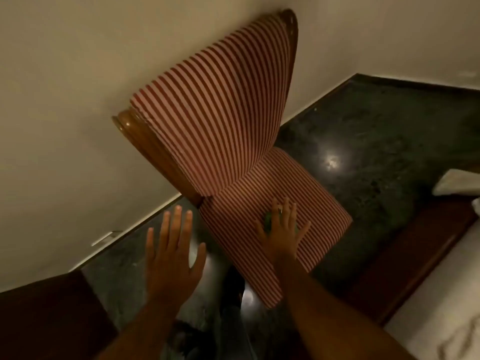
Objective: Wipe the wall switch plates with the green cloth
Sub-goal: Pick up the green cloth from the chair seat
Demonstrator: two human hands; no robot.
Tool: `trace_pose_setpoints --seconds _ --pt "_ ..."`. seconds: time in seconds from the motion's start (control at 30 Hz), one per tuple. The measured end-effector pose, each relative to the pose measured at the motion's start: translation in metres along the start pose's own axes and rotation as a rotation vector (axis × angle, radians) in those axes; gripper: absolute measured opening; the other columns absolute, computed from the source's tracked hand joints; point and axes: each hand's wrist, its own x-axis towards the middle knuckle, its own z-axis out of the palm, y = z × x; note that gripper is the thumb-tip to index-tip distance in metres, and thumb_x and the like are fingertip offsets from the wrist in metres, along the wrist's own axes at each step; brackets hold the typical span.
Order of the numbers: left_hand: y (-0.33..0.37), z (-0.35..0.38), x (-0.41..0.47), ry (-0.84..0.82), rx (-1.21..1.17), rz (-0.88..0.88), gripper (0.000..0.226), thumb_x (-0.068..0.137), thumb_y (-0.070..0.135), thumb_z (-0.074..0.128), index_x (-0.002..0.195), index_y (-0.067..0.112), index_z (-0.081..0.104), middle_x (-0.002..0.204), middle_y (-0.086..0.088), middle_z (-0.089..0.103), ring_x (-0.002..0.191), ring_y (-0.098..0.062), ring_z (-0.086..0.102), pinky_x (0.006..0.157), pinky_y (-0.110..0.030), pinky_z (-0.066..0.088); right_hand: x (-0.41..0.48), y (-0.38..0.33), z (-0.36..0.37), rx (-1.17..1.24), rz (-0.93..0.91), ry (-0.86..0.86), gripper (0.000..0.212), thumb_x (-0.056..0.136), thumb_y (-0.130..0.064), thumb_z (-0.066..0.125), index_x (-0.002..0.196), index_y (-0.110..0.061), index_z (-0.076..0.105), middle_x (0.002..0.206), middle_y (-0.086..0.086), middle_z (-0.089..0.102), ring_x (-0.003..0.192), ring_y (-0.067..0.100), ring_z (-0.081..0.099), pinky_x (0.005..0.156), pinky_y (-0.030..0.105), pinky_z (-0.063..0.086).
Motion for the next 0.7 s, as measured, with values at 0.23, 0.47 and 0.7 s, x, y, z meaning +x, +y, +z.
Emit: trace_pose_setpoints --seconds 0.23,0.47,0.7 --pt "0.024 0.026 0.01 -0.016 -0.032 0.021 0.082 0.11 0.057 0.035 0.178 0.013 0.025 0.187 -0.009 0.014 0.173 -0.031 0.014 0.137 -0.064 0.015 0.025 0.016 0.018 -0.021 0.104 -0.19 0.096 0.101 -0.077 0.045 0.172 -0.042 -0.01 0.179 0.003 -0.024 0.166 0.041 -0.019 0.125 0.08 0.001" --pt "0.01 0.027 0.025 0.013 0.025 0.159 0.079 0.108 0.05 0.04 0.177 0.013 0.03 0.186 -0.008 0.017 0.171 -0.034 0.022 0.137 -0.062 0.015 0.036 0.026 0.022 0.041 0.082 -0.237 0.092 0.102 -0.06 0.062 0.172 -0.046 0.005 0.18 0.007 -0.01 0.164 0.046 -0.001 0.129 0.07 0.019" --pt "0.0 -0.007 0.035 0.082 0.082 0.187 0.078 0.106 0.047 0.045 0.175 0.014 0.035 0.185 -0.009 0.024 0.17 -0.032 0.025 0.14 -0.047 -0.006 0.021 0.023 0.008 0.007 0.022 -0.166 0.082 0.102 -0.047 0.068 0.17 -0.032 0.026 0.179 0.007 0.001 0.162 0.04 0.015 0.128 0.063 0.029"
